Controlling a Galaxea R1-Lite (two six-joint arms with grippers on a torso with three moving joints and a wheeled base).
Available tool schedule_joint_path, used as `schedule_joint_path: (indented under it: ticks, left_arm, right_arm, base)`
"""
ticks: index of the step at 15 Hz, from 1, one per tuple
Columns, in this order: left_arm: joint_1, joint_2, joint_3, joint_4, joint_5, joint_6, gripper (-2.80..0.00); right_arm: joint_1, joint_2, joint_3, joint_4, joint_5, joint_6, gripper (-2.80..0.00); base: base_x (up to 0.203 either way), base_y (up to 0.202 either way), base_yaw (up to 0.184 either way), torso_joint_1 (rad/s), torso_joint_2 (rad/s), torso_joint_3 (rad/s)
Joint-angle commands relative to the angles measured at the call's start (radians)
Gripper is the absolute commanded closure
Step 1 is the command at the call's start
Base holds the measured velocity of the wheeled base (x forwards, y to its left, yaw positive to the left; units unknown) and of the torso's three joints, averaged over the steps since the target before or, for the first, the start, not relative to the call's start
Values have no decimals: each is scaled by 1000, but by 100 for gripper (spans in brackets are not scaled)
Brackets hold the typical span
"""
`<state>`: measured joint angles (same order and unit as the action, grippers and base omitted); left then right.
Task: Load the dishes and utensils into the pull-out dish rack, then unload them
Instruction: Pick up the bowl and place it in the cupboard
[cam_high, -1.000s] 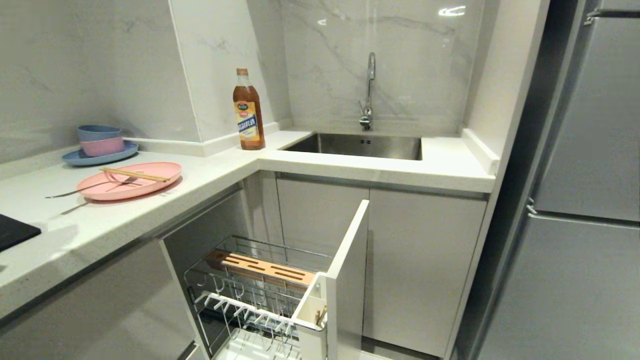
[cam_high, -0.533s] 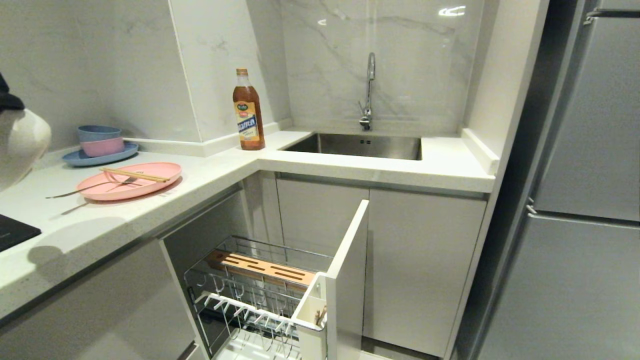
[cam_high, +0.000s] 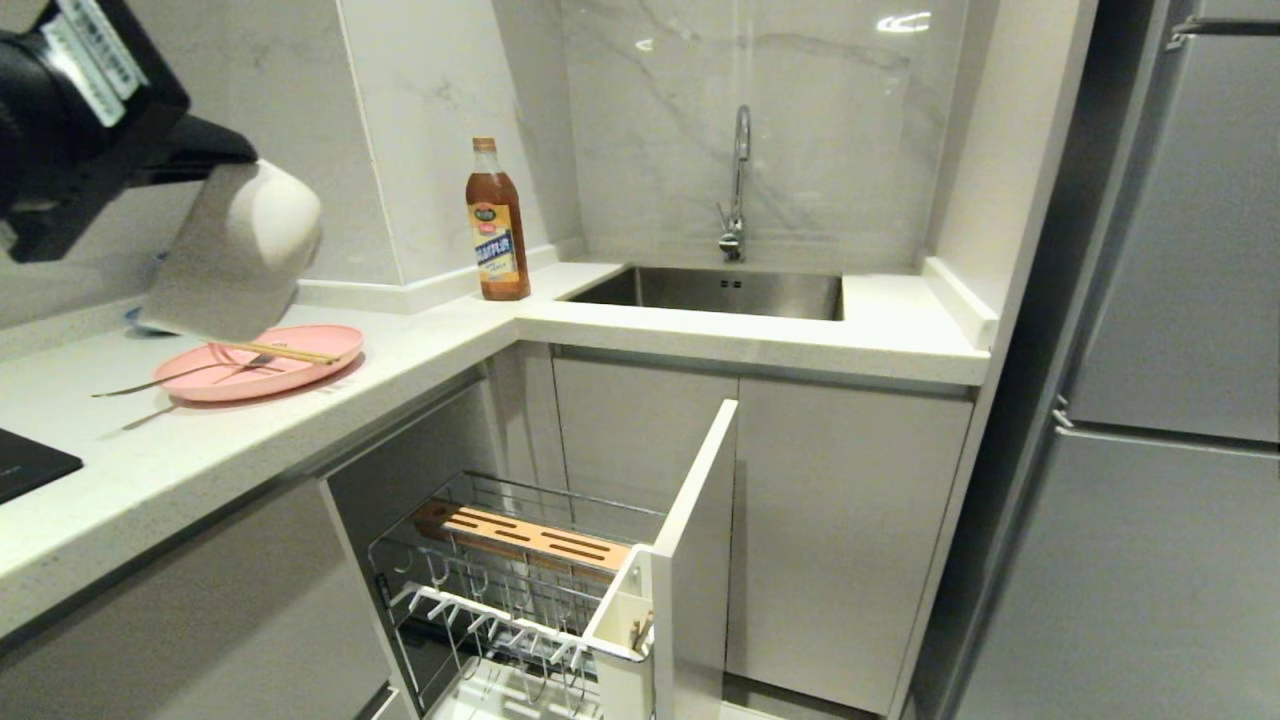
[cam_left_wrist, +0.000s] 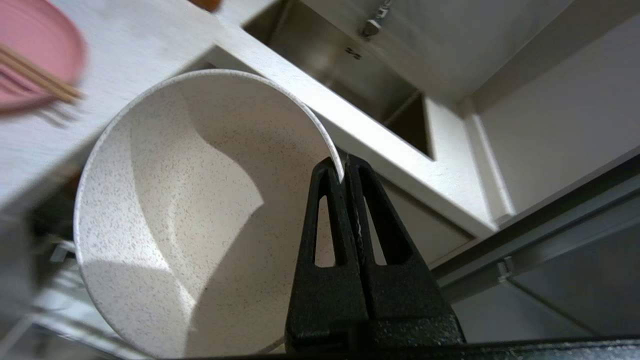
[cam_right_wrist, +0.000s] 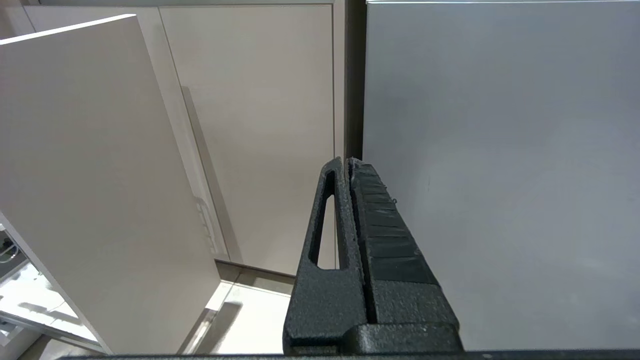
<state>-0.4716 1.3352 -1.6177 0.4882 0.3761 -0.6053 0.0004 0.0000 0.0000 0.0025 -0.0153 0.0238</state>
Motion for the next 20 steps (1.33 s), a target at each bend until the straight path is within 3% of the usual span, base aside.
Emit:
schedule_joint_path:
  ticks: [1,5,11,20]
  left_arm:
    - [-38,70,25,-47,11,-52,0]
    - [-25,222,28,-194,16,-190,0]
    - [24,482,63,-569,14,-249,0]
    - [96,701,77,-601,11,-265,0]
  right_arm:
    - [1,0,2,1,0,1,0]
    - [0,0,3,1,0,0,0]
    - [0,0,3,1,0,1,0]
    - [1,0,2,0,0,1,0]
  base:
    - [0,0,0,0,0,0]
    - [0,0,0,0,0,0]
    - [0,0,0,0,0,0]
    - [0,0,0,0,0,0]
